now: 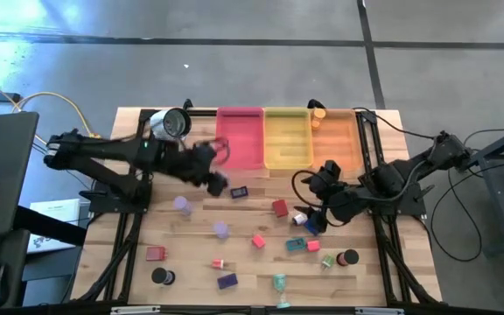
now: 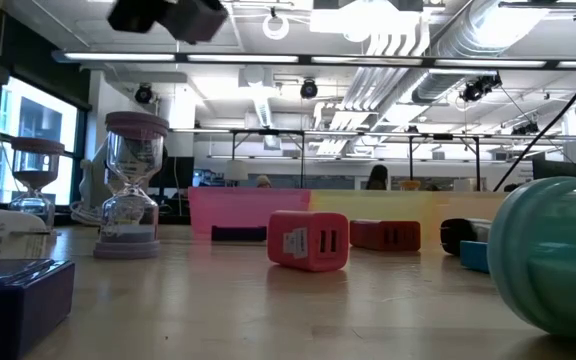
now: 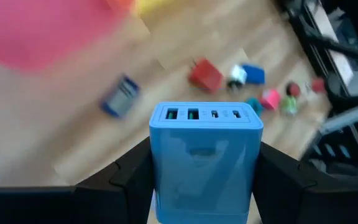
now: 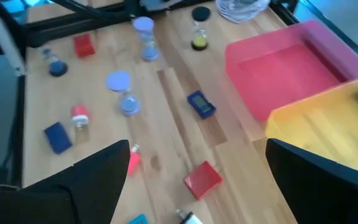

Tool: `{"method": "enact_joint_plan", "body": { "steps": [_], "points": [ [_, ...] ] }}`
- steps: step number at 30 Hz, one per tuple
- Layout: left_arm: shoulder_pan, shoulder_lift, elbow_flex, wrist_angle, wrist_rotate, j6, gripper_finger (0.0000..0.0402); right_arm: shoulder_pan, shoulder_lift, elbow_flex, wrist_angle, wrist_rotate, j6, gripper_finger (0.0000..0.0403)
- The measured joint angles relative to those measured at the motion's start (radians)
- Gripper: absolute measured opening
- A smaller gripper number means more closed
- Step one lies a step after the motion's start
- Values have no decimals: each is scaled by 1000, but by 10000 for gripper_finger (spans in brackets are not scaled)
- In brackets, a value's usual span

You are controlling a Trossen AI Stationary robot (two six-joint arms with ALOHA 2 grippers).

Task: Pick & Place Office items
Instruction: Put the light purple charger adapter into the red bin

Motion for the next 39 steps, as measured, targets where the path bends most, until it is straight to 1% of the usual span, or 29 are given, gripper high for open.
{"method": "enact_joint_plan", "body": {
  "steps": [3, 7, 10, 12, 15, 17, 20, 24, 26, 31, 39],
  "points": [
    [133, 4, 0, 8, 57, 128, 200, -37, -4, 0, -9, 1, -1, 366],
    [312, 37, 12, 15, 142, 195, 200, -89, -10, 0, -20, -1, 0, 366],
    [421, 69, 38, 20, 188, 258, 200, -122, -16, 0, -20, -2, -1, 366],
    [481, 98, 57, 25, 185, 311, 200, -141, -25, 0, -28, -3, -1, 366],
    [564, 161, 83, 59, 139, 385, 200, -171, -30, 0, -33, -3, -10, 366],
    [612, 210, 97, 98, 153, 402, 200, -188, -30, 0, -41, -2, -11, 366],
    [659, 293, 112, 128, 193, 424, 200, -203, -29, 0, -59, -3, -11, 366],
    [693, 409, 117, 118, 268, 427, 200, -213, -29, 0, -63, -3, -11, 366],
    [706, 456, 119, 121, 289, 427, 201, -213, -28, 0, -66, -3, -11, 366],
    [734, 541, 119, 133, 289, 434, 208, -214, -28, 0, -78, 2, -8, 366],
    [750, 574, 120, 131, 263, 426, 211, -214, -28, 0, -80, 52, -8, 366]
  ]
}}
